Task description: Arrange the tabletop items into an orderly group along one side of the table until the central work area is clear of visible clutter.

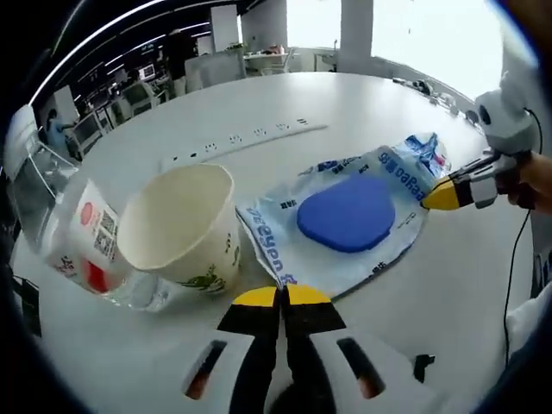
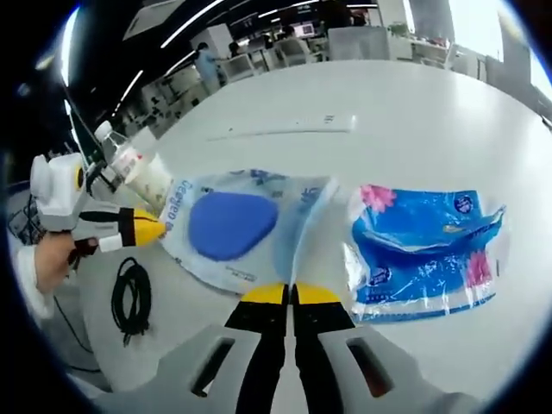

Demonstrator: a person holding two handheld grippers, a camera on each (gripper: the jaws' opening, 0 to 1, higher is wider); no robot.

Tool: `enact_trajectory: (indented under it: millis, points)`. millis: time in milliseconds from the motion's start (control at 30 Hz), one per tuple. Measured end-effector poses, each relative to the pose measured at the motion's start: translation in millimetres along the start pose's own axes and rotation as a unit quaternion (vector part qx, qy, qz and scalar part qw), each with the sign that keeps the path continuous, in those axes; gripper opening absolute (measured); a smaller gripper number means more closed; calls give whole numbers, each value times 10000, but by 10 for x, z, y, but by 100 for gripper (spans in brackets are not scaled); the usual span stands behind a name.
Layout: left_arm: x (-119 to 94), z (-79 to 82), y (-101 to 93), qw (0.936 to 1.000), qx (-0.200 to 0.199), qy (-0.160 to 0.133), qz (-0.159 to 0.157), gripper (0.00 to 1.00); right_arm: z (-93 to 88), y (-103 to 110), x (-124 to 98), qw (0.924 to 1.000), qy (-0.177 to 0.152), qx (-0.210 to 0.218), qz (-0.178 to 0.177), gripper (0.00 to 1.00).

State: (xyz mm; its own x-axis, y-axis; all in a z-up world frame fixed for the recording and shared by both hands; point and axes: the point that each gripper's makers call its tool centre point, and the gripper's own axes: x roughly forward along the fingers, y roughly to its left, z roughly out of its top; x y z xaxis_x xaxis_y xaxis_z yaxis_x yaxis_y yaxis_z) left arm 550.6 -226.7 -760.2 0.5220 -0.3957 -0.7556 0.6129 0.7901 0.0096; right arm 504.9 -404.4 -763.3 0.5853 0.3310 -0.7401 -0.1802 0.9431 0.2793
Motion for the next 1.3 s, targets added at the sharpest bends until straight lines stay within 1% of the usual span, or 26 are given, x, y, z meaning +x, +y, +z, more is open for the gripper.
enact_trajectory:
  millis: [100, 233, 333, 400, 500, 600, 767, 900, 1000, 1100, 1233, 1300]
  points:
    - [0, -4, 9, 9997, -229, -54, 4, 0, -17, -19, 14, 9999, -35, 169, 16, 0]
    - [2, -8, 6, 9997, -210, -83, 7, 0, -14, -4, 21, 10000, -11, 26, -12, 0]
    - [9, -12, 12, 9995, -304, -102, 25, 0, -16, -7, 21, 10000, -2, 77, -5, 0]
    - [10, -13, 13, 9995, -280, -105, 39, 0, -17, -10, 25, 10000, 0, 85, -13, 0]
    - [7, -12, 12, 9996, -267, -105, 38, 0, -13, 6, 28, 10000, 59, 4, -75, 0]
    - [8, -14, 12, 9995, -280, -105, 36, 0, -11, -1, 17, 9999, 49, -51, -113, 1]
    - [11, -16, 14, 9993, -348, -107, 55, 0, -16, -10, -64, 9998, -86, -96, -151, 8]
    - [9, -18, 12, 9994, -334, -103, 76, 0, -27, -6, -125, 9998, -159, -69, -131, 20]
    - [10, -19, 11, 9993, -352, -103, 93, 0, -33, 17, -235, 9995, -315, -57, -77, 22]
    - [10, -19, 11, 9993, -345, -104, 102, 0, -112, 46, -344, 9993, -361, -84, -36, 22]
    - [9, -19, 11, 9994, -309, -105, 117, 0, -283, 92, -471, 9993, -316, -179, 18, 22]
    - [7, -19, 9, 9995, -292, -104, 114, 0, -371, 116, -551, 9994, -312, -157, 63, 21]
